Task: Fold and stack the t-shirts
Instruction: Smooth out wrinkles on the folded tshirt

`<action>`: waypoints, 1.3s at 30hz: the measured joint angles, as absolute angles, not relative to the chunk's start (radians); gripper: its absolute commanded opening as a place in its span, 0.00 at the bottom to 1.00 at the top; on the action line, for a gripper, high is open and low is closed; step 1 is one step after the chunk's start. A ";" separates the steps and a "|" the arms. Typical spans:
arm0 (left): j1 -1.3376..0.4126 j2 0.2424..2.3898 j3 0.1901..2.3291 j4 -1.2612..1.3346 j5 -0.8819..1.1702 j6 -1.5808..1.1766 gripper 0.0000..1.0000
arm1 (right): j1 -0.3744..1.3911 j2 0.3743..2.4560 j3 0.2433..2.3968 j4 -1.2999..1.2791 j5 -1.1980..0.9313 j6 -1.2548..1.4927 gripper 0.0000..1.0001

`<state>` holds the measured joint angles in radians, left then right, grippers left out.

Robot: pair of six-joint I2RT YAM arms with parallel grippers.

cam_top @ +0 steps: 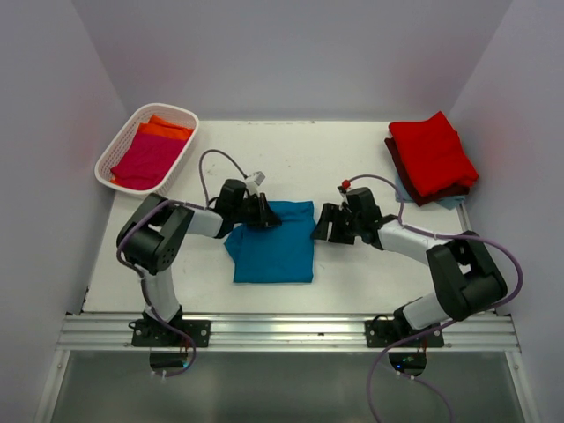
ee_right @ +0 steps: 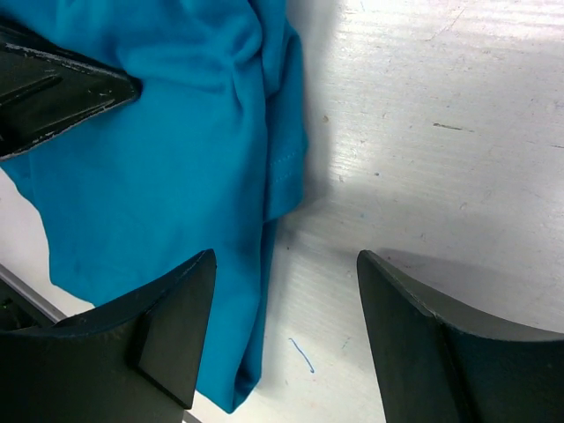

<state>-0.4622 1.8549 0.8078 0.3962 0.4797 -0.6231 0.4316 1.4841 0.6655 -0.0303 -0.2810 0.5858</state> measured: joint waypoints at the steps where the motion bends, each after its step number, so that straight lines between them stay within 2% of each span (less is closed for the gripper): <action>1: -0.450 1.874 0.786 0.452 0.502 -0.642 0.00 | 0.432 1.483 0.664 -0.024 -0.283 0.588 0.69; 8: -0.424 1.954 0.775 0.655 0.551 -0.672 0.00 | 0.431 1.452 0.598 0.176 -0.451 0.675 0.65; 14: -0.418 1.995 0.758 0.781 0.592 -0.733 0.00 | 0.434 1.470 0.550 0.529 -0.651 0.862 0.63; 18: -0.417 1.993 0.738 0.810 0.595 -0.752 0.00 | 0.447 1.620 0.556 0.762 -0.704 0.969 0.61; 22: -0.417 1.979 0.712 0.828 0.595 -0.778 0.00 | 0.487 1.889 0.567 1.005 -0.727 1.107 0.52; 26: -0.417 1.951 0.675 0.845 0.595 -0.799 0.00 | 0.550 2.068 0.578 1.198 -0.729 1.233 0.51; 28: -0.417 1.936 0.668 0.844 0.595 -0.802 0.00 | 0.581 2.052 0.577 1.185 -0.709 1.209 0.50; 30: -0.417 1.925 0.667 0.844 0.595 -0.801 0.00 | 0.607 2.003 0.580 1.085 -0.673 1.135 0.43; 31: -0.417 1.922 0.668 0.845 0.595 -0.801 0.00 | 0.620 1.964 0.585 1.005 -0.652 1.084 0.29; 32: -0.417 1.922 0.671 0.844 0.595 -0.801 0.00 | 0.630 1.924 0.594 0.922 -0.634 1.034 0.00; 35: -0.417 1.925 0.691 0.837 0.596 -0.801 0.00 | 0.640 1.840 0.659 0.706 -0.574 0.911 0.00; 39: -0.417 1.934 0.709 0.836 0.596 -0.801 0.00 | 0.639 1.832 0.728 0.532 -0.501 0.811 0.00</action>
